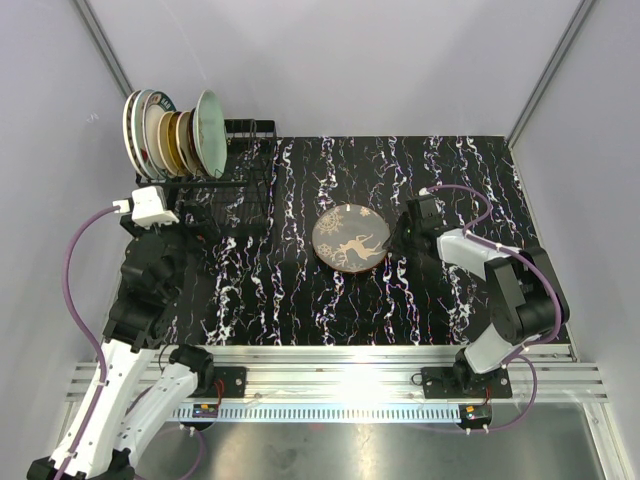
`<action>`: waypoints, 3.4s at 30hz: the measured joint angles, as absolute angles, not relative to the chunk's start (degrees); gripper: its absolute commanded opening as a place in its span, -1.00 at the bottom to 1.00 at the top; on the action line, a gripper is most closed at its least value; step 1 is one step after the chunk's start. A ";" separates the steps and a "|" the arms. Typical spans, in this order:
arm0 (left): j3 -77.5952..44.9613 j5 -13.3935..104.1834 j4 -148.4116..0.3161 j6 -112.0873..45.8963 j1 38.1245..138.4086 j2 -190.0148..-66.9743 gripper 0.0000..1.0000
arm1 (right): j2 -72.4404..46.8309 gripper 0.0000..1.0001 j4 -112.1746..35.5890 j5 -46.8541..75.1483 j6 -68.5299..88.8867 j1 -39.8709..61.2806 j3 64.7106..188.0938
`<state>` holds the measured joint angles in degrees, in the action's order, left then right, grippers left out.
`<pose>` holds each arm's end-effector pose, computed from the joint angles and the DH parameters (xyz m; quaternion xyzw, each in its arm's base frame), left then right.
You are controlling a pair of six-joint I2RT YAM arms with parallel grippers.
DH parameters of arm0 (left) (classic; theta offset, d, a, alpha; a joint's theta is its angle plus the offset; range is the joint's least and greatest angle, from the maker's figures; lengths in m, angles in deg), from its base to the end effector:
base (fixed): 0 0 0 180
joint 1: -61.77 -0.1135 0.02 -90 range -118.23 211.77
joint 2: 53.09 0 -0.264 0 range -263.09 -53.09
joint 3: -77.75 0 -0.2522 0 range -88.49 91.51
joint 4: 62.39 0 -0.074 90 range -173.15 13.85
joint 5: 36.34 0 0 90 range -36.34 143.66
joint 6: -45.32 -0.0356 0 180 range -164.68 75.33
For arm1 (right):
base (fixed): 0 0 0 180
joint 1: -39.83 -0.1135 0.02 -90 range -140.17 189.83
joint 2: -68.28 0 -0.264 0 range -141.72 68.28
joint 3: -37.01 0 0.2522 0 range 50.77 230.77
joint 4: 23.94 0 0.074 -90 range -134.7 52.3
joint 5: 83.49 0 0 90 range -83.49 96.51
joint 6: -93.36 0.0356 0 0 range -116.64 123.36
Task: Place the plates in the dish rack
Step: Grab a plate with the right arm
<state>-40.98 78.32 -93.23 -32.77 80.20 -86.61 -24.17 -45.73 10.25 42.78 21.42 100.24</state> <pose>0.1274 -0.0268 0.3710 -0.1063 0.7164 -0.0262 0.6891 0.3032 0.1034 0.1690 0.1611 0.9284 0.1882 0.2771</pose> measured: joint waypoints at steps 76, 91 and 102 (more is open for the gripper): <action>-40.96 78.28 -93.25 -32.82 81.23 -87.09 0.98 | -24.82 -0.22 -49.05 11.98 43.94 21.48 103.26; -40.96 78.28 -93.25 -32.82 81.58 -87.11 0.98 | -26.29 -0.17 -46.95 12.57 45.84 21.48 103.15; -40.96 77.93 -93.23 -32.82 82.17 -88.09 0.98 | -26.46 -0.16 -32.86 16.27 50.87 21.48 95.78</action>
<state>-40.96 77.93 -93.23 -32.82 82.17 -88.09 -26.46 -32.86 16.27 50.87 21.48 95.78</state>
